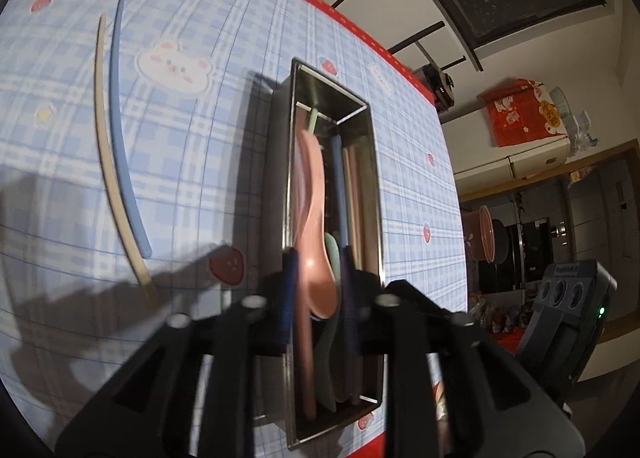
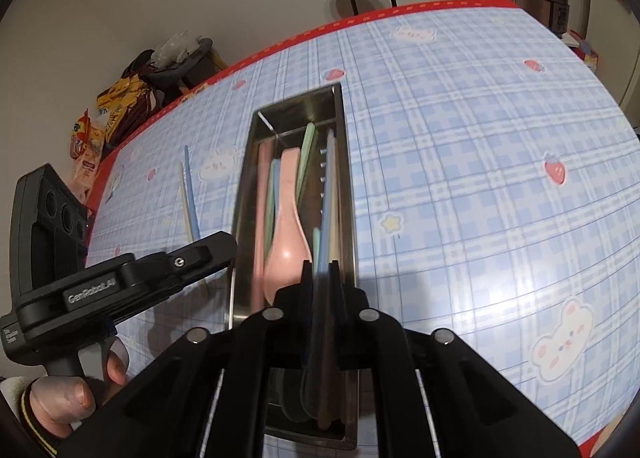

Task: Organize utensils
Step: 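Lower the beige chopstick into the rack with the right tool while the left tool drops the pink one in, then move the open left tool toward the remaining blue and beige chopsticks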

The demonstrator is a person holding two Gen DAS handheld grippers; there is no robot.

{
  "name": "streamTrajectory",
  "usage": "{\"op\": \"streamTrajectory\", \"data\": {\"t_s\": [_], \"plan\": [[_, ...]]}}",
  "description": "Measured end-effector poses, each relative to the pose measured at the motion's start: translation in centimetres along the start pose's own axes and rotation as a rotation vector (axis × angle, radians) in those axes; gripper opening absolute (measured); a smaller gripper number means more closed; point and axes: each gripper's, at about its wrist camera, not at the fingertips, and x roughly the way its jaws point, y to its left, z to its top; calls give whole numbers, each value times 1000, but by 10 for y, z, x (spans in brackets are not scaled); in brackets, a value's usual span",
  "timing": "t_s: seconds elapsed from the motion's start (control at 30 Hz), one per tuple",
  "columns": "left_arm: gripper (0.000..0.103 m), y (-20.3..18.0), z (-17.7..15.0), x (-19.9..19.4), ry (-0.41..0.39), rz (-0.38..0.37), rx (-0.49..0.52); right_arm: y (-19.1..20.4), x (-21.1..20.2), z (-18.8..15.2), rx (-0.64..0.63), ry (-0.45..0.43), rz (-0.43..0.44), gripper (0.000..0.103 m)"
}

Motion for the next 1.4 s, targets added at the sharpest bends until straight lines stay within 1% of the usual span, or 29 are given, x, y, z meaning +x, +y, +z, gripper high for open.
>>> {"op": "streamTrajectory", "data": {"t_s": [0.07, 0.1, 0.17, 0.23, 0.27, 0.3, 0.37, 0.5, 0.6, 0.63, 0.7, 0.77, 0.8, 0.87, 0.97, 1.03, 1.23, 1.3, 1.4], "plan": [[35, -4, 5, -17, -47, 9, 28, 1, -12, 5, 2, -32, 10, 38], [38, -3, 8, -25, -67, 20, 41, 2, -19, 8, 0, -53, 9, 43], [50, -2, 15, -40, -105, 44, 59, 4, -30, 13, -5, -82, -3, 60], [57, 3, 24, -57, -143, 80, 84, 6, -38, 17, -15, -103, -19, 66], [58, 5, 27, -63, -156, 94, 95, 8, -41, 20, -24, -111, -28, 70], [58, 8, 32, -71, -172, 119, 112, 8, -44, 22, -29, -116, -36, 72], [62, 17, 38, -84, -194, 162, 134, 11, -47, 26, -37, -126, -45, 74], [62, 36, 50, -111, -238, 233, 160, 19, -43, 29, -60, -115, -45, 74], [61, 55, 55, -123, -250, 291, 171, 30, -34, 32, -97, -98, -35, 74], [60, 62, 56, -125, -249, 303, 170, 34, -31, 33, -109, -93, -37, 73], [58, 76, 58, -123, -234, 311, 169, 45, -18, 37, -154, -76, -31, 66], [48, 87, 58, -116, -218, 330, 169, 54, -1, 40, -195, -44, -28, 50], [47, 94, 58, -113, -210, 339, 160, 57, 5, 42, -206, -28, -24, 44], [39, 106, 57, -107, -200, 348, 136, 68, 21, 47, -242, 12, -7, 28], [29, 124, 57, -102, -188, 375, 114, 89, 41, 53, -325, 51, 24, 17], [27, 134, 58, -101, -187, 388, 104, 103, 55, 56, -371, 74, 38, 14], [26, 156, 63, -104, -194, 414, 73, 150, 109, 59, -455, 154, 49, 14], [26, 157, 63, -105, -195, 423, 83, 164, 125, 56, -491, 181, 45, 14], [26, 153, 60, -107, -206, 445, 126, 178, 142, 52, -523, 220, 37, 14]]}}
